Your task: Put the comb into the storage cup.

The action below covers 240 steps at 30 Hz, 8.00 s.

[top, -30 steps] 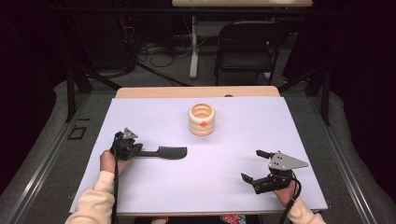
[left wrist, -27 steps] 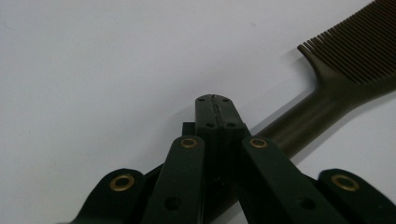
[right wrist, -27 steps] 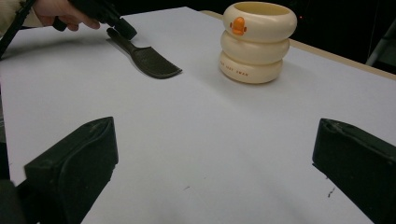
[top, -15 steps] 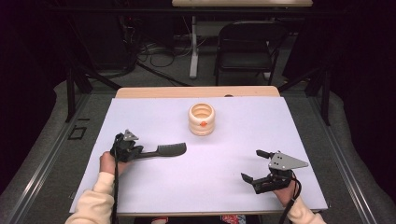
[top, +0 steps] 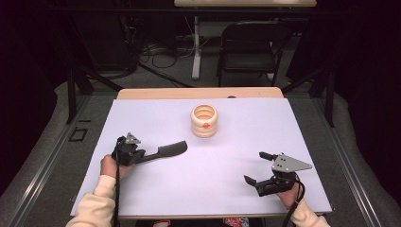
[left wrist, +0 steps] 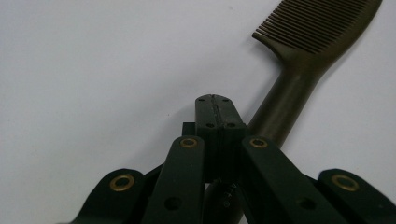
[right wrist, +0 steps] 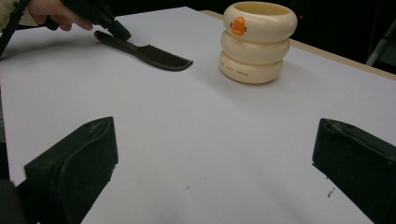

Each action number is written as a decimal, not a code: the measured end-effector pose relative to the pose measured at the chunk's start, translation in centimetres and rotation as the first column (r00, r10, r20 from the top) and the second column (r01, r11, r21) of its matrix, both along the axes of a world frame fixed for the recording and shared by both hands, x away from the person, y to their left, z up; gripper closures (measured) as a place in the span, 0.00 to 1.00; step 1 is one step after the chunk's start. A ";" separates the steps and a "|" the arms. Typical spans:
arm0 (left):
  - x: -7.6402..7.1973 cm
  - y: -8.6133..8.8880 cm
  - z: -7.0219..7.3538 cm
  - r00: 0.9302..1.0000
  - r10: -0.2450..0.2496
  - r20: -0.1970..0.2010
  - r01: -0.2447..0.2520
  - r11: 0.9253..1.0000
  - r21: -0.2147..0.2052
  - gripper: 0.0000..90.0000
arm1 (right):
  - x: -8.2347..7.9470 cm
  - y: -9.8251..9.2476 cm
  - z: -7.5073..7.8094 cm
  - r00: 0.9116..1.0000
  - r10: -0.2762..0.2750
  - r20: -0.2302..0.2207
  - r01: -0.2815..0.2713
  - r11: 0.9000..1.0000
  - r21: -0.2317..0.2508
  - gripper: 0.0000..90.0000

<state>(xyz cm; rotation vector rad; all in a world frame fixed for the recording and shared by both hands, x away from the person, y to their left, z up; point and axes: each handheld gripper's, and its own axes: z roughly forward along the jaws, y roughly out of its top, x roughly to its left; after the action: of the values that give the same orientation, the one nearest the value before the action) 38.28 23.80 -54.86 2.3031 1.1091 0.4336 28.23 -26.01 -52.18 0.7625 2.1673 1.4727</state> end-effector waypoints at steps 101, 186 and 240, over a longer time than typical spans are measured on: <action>3.4 -6.2 2.2 0.888 -0.336 -0.313 0.420 0.870 0.259 0.79 | 0.3 0.4 -0.3 1.000 0.018 -0.025 -0.019 1.000 -0.012 0.00; 0.6 -5.7 4.0 0.954 -0.298 0.026 0.299 0.953 -0.051 0.80 | 0.2 0.3 -0.2 1.000 0.012 -0.023 -0.012 1.000 -0.013 0.00; 0.6 -6.7 4.7 0.960 -0.175 0.219 0.221 0.954 -0.204 0.80 | 0.3 0.3 -0.3 1.000 0.011 -0.022 -0.011 1.000 -0.016 0.00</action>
<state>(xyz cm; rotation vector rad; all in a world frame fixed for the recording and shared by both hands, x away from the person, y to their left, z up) 38.91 17.06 -50.16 2.0921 0.7770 0.4242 28.50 -25.70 -52.46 0.7662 2.2005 1.4576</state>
